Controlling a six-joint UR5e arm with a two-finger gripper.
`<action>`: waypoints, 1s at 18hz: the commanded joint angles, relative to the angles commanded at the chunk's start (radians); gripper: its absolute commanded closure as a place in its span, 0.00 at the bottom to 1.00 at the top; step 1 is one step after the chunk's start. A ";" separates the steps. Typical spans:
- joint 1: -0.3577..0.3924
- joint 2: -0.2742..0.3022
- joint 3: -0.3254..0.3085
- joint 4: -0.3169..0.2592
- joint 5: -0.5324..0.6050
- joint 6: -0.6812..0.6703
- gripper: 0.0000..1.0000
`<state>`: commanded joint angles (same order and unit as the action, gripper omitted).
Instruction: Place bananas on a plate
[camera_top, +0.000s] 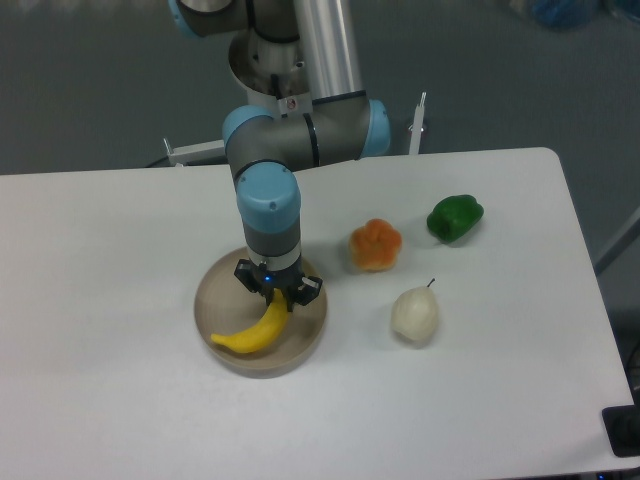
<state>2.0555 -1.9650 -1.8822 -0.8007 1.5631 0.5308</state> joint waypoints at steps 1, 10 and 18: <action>0.000 0.000 -0.002 0.000 0.000 0.000 0.70; 0.000 0.000 -0.002 0.000 0.002 0.003 0.58; 0.018 0.012 0.032 -0.002 0.000 0.005 0.00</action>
<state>2.0738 -1.9528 -1.8501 -0.8023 1.5631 0.5354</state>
